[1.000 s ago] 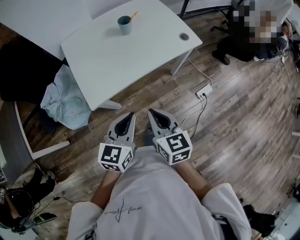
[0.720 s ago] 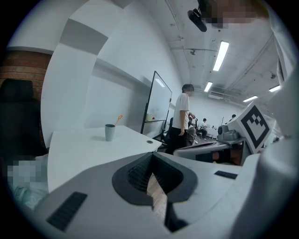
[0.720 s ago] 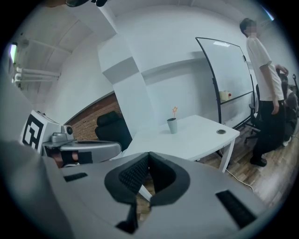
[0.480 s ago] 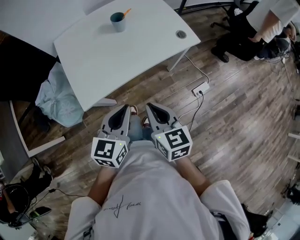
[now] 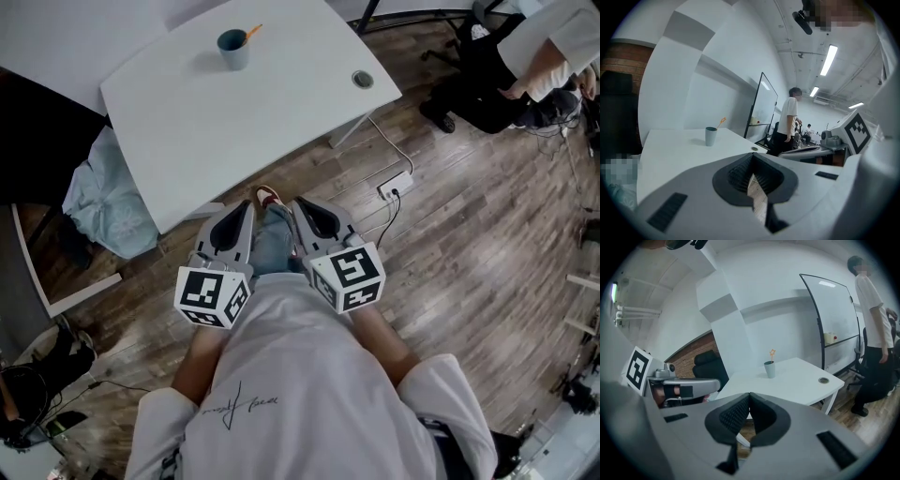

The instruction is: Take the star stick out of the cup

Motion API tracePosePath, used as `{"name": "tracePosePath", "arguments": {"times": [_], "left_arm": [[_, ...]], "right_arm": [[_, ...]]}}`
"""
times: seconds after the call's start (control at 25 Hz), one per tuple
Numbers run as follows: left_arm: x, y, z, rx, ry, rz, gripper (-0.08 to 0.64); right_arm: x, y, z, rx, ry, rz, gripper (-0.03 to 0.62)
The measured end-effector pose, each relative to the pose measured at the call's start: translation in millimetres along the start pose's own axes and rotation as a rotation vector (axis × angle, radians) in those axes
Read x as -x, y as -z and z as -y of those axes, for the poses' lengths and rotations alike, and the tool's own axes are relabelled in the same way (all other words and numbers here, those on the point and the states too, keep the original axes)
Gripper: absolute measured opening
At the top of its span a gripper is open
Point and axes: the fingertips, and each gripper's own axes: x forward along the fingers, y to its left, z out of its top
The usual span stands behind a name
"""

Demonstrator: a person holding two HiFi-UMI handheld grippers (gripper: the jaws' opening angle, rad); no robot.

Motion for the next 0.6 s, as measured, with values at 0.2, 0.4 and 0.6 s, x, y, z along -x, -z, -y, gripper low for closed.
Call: {"name": "tracePosePath", "arguments": {"times": [0.2,0.4,0.6], "left_arm": [[-25,-14,-21,0.03,-0.035,0.011,0.003],[-48,-30,-41,0.064,-0.061,0.021,0.003],[-68,-47,-60,0.081,-0.068,0.028,0.003]], "right_arm": [[-23,-16,16,0.025,-0.012,-0.027,0.009],[-49,-36,27,0.046,-0.033,-0.047,0.009],[-74,-59,35,0.066,-0.054,-0.054,0.009]]}}
